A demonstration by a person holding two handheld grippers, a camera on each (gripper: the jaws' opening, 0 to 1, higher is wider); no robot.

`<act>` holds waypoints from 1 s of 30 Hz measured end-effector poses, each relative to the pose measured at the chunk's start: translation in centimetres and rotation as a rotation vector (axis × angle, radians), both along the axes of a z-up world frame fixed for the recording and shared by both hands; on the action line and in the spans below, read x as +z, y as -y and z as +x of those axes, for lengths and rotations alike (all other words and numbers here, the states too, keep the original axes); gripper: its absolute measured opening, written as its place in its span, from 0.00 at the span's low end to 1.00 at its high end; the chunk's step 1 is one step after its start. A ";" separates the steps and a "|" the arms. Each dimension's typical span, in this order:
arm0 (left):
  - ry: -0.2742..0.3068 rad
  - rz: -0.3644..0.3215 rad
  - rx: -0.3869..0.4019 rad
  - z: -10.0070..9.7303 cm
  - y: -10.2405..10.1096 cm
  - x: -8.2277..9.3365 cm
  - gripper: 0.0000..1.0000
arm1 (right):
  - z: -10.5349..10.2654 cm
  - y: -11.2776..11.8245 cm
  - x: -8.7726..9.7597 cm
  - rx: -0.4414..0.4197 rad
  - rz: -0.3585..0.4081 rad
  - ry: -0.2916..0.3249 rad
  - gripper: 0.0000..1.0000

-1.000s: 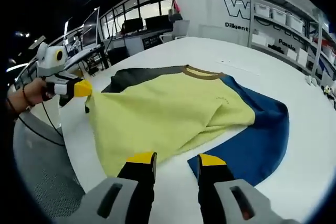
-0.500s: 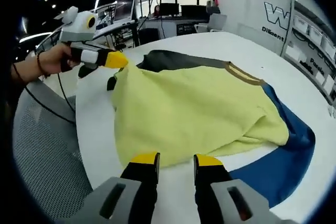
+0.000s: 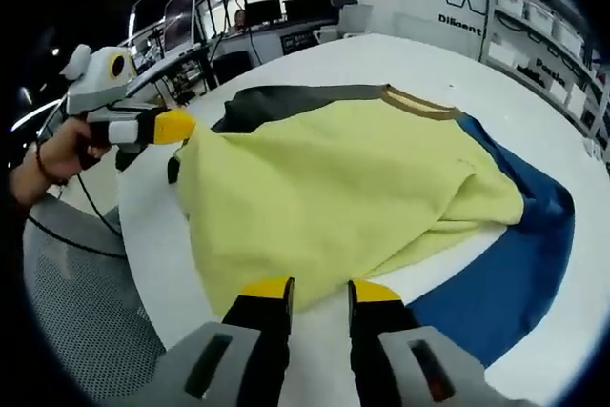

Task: Fold the garment on the visible template until the final outline fits inside the template.

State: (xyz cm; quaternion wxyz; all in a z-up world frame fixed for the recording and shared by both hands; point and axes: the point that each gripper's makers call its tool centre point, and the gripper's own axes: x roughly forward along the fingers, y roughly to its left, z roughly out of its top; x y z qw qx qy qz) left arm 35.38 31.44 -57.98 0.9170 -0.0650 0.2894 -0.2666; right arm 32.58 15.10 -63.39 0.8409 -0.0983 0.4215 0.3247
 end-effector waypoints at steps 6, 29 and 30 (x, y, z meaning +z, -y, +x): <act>-0.011 0.005 -0.019 -0.3 0.5 -0.3 0.00 | -0.2 -0.3 0.3 -0.013 0.014 -0.004 0.00; -0.041 0.061 -0.035 -0.4 0.1 -1.5 0.00 | 4.2 -5.7 5.7 -0.031 0.233 -0.044 0.00; -0.045 0.063 -0.037 -0.5 0.1 -1.6 0.00 | 4.6 -6.0 5.5 -0.043 0.244 -0.059 0.00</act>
